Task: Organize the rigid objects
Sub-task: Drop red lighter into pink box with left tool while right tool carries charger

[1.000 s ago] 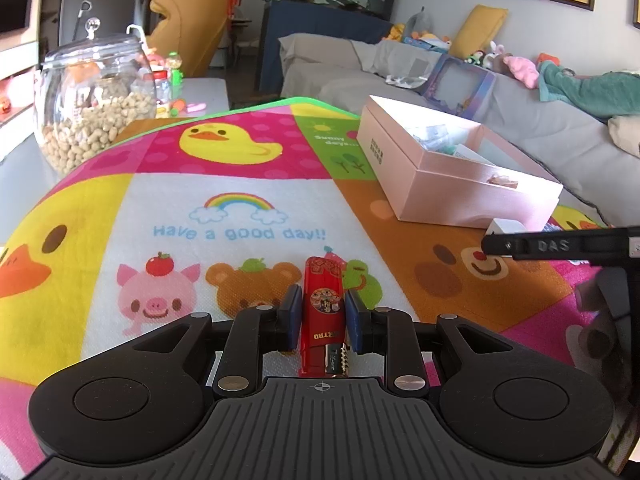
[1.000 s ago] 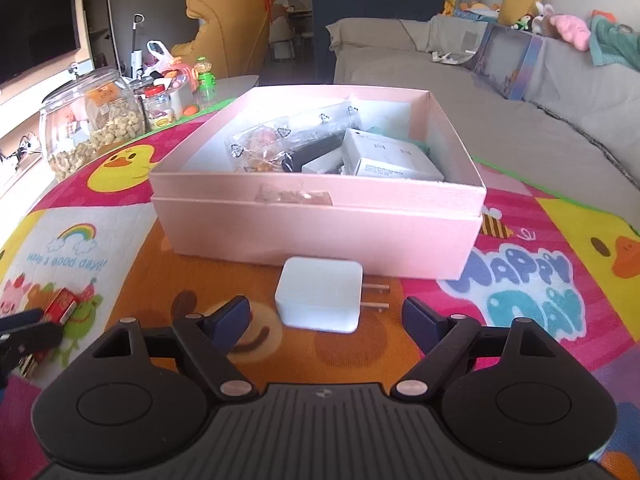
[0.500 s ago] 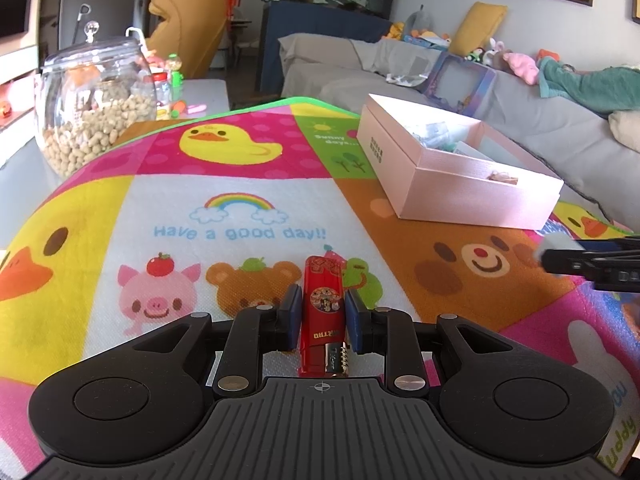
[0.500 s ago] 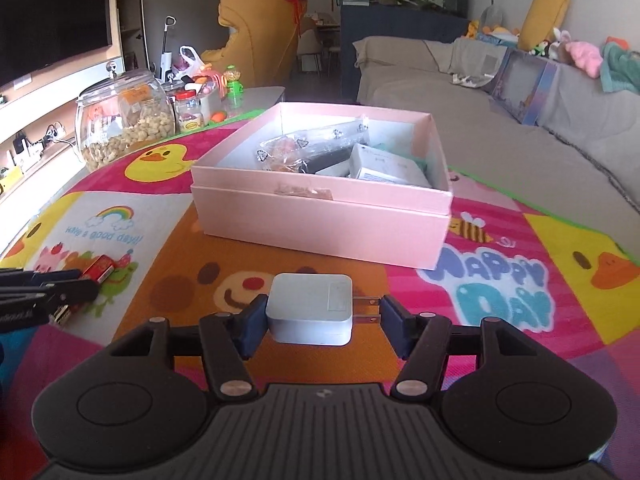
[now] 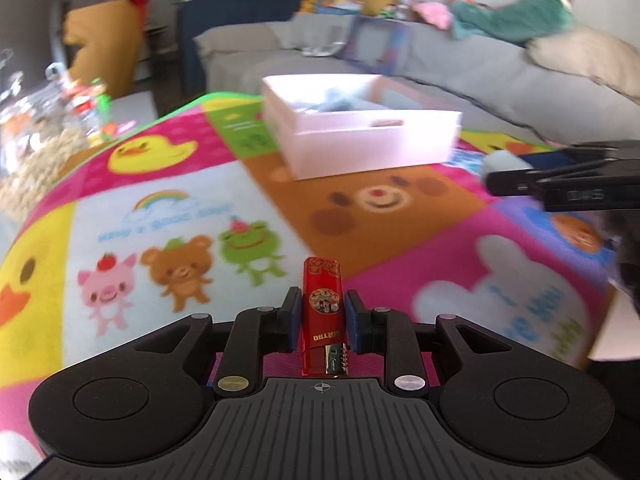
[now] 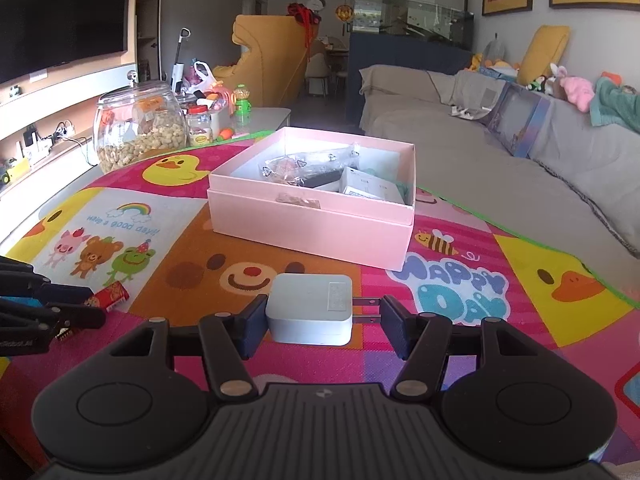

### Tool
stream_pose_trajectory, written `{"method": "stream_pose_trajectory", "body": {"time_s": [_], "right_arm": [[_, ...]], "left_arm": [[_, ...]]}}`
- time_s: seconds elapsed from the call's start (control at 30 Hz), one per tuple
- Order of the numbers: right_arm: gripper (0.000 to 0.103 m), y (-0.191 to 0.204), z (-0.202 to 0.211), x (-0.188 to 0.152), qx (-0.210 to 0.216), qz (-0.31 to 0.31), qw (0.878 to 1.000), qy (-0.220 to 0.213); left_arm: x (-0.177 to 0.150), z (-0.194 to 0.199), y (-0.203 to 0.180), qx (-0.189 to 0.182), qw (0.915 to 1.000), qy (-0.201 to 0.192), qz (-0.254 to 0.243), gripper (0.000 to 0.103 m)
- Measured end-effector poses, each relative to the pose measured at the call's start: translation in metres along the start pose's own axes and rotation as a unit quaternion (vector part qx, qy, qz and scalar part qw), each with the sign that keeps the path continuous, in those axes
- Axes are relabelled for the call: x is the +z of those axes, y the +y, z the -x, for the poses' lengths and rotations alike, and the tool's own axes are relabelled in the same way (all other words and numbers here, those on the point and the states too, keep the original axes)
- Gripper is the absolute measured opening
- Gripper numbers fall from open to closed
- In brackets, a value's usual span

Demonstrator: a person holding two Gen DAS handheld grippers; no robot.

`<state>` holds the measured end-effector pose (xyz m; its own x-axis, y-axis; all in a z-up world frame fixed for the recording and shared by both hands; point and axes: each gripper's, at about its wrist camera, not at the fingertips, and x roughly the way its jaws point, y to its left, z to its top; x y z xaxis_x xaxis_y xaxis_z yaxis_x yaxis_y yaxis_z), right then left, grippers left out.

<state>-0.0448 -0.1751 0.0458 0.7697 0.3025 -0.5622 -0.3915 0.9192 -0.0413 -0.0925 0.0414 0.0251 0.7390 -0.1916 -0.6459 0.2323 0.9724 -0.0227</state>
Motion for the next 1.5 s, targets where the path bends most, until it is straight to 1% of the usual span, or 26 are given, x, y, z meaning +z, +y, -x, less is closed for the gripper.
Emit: {"method": "stream_pose_trajectory", "body": {"time_s": [0.07,0.13,0.23,0.3,0.37,0.4,0.47,0.53,0.57,0.67,0.73,0.83,0.87,0.9,0.97,1.03,1.1,1.13,1.17,1.2,1.27,1.37,1.5], "right_arm": [[0.06,0.001,0.007,-0.003,0.004,0.006,1.0,-0.007],[0.06,0.001,0.015,-0.006,0.008,0.011,1.0,-0.018],[0.06,-0.001,0.025,-0.007,0.015,0.013,0.999,-0.037],[0.06,-0.002,0.027,-0.006,0.016,0.007,0.999,-0.044],[0.06,-0.003,0.026,-0.006,0.018,-0.001,0.999,-0.048],[0.06,-0.004,0.025,-0.007,0.018,-0.006,0.999,-0.049],[0.06,-0.006,0.023,-0.008,0.015,-0.009,0.999,-0.046],[0.06,-0.008,0.02,-0.01,0.004,-0.007,0.999,-0.042],[0.06,-0.01,0.019,-0.013,-0.003,-0.007,0.999,-0.04],[0.06,-0.019,0.016,-0.018,-0.014,-0.016,0.999,-0.03],[0.06,-0.024,0.013,-0.02,-0.013,-0.025,0.999,-0.021],[0.06,-0.028,0.007,-0.018,0.008,-0.04,0.999,-0.012],[0.058,-0.028,0.006,-0.016,0.018,-0.043,0.999,-0.014],[0.052,-0.027,0.006,-0.013,0.026,-0.044,0.999,-0.017],[0.047,-0.025,0.004,-0.003,0.031,-0.046,0.998,-0.02],[0.046,-0.022,0.0,0.006,0.028,-0.038,0.999,-0.018],[0.046,-0.018,-0.003,0.011,0.02,-0.017,1.0,-0.01],[0.047,-0.016,-0.003,0.012,0.018,-0.007,1.0,-0.002],[0.052,-0.013,-0.005,0.011,0.016,0.006,1.0,0.01],[0.061,-0.011,-0.006,0.008,0.013,0.015,1.0,0.02],[0.066,-0.006,-0.009,0.001,0.006,0.031,0.999,0.038],[0.066,-0.003,-0.015,-0.005,0.0,0.031,0.998,0.057],[0.066,-0.01,-0.029,-0.004,-0.006,0.01,0.998,0.066]], "left_arm": [[0.011,0.01,-0.006,-0.01,0.9998,-0.007,-0.014,0.026],[0.028,0.021,-0.01,-0.021,0.9991,-0.027,-0.024,0.026],[0.069,0.037,-0.015,-0.023,0.9952,-0.084,-0.044,0.026],[0.103,0.041,-0.02,-0.019,0.9897,-0.129,-0.06,0.026],[0.138,0.036,-0.025,-0.01,0.9831,-0.167,-0.074,0.026],[0.154,0.029,-0.028,-0.007,0.9813,-0.177,-0.076,0.026],[0.185,0.006,-0.028,-0.011,0.9835,-0.171,-0.059,0.027],[0.206,-0.025,-0.022,-0.019,0.9897,-0.14,-0.025,0.027],[0.211,-0.038,-0.018,-0.018,0.9914,-0.13,-0.006,0.027],[0.204,-0.063,-0.003,-0.008,0.9927,-0.114,0.037,0.027],[0.191,-0.071,0.009,-0.014,0.9942,-0.091,0.057,0.027],[0.163,-0.072,0.022,-0.017,0.9963,-0.052,0.066,0.027],[0.153,-0.071,0.025,-0.016,0.9969,-0.043,0.064,0.027],[0.142,-0.068,0.027,-0.012,0.9973,-0.036,0.063,0.027],[0.122,-0.064,0.033,-0.006,0.9974,-0.017,0.07,0.027],[0.102,-0.06,0.038,0.002,0.9964,0.005,0.085,0.027],[0.09,-0.06,0.042,0.017,0.9941,0.027,0.104,0.026],[0.085,-0.061,0.043,0.02,0.9925,0.037,0.115,0.026],[0.08,-0.061,0.045,0.014,0.9909,0.046,0.125,0.026],[0.077,-0.062,0.044,0.001,0.9896,0.052,0.134,0.026],[0.071,-0.064,0.04,-0.026,0.9877,0.059,0.143,0.026],[0.068,-0.069,0.027,-0.042,0.9885,0.069,0.128,0.026],[0.062,-0.069,0.01,-0.052,0.99,0.075,0.108,0.026]]}}
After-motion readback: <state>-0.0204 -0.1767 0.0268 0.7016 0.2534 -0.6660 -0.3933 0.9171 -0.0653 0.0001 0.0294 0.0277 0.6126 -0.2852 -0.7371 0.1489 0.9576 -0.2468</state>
